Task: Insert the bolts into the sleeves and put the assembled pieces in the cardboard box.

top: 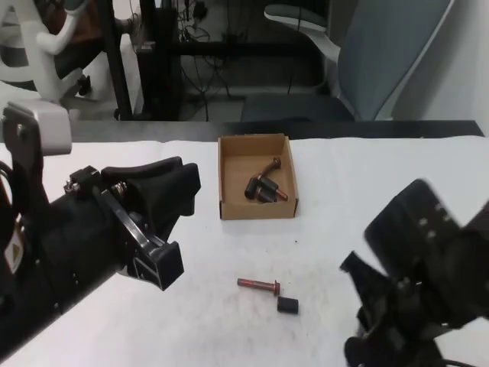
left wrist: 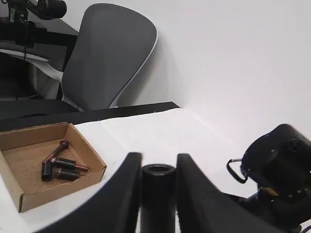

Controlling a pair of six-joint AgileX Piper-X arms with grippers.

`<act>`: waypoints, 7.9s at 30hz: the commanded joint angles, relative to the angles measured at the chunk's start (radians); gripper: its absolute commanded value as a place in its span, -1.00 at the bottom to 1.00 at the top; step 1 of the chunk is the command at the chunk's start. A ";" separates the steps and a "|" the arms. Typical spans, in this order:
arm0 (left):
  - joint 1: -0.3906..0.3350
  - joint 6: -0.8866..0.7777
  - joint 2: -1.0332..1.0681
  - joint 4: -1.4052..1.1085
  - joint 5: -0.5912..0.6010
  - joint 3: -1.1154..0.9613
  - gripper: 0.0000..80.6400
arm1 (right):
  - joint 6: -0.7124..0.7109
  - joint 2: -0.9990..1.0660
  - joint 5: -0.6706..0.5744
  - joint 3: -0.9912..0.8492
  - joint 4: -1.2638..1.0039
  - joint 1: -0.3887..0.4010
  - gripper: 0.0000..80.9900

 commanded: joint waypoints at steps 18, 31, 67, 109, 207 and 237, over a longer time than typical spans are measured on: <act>0.001 -0.005 -0.009 -0.009 0.053 0.000 -0.96 | 1.316 -0.047 -0.053 -0.030 -0.092 0.080 -0.33; 0.001 -0.003 -0.009 -0.002 0.053 0.000 -0.96 | 2.546 -0.064 0.219 -0.013 -0.008 0.117 0.73; 0.001 0.057 -0.009 0.074 0.053 0.000 -0.96 | 2.771 0.200 0.115 0.100 -0.257 0.141 -0.99; -0.325 0.138 0.691 -1.196 -0.287 0.275 -0.96 | 1.882 -0.263 0.017 0.100 -0.936 0.385 -0.99; -0.207 0.164 0.691 -1.323 -0.261 0.211 -0.96 | 1.969 -0.266 0.019 0.101 -1.044 0.402 0.73; 0.160 0.114 1.392 -0.004 0.056 -0.990 -0.97 | 1.378 -0.030 -0.235 -0.041 -0.254 0.060 0.38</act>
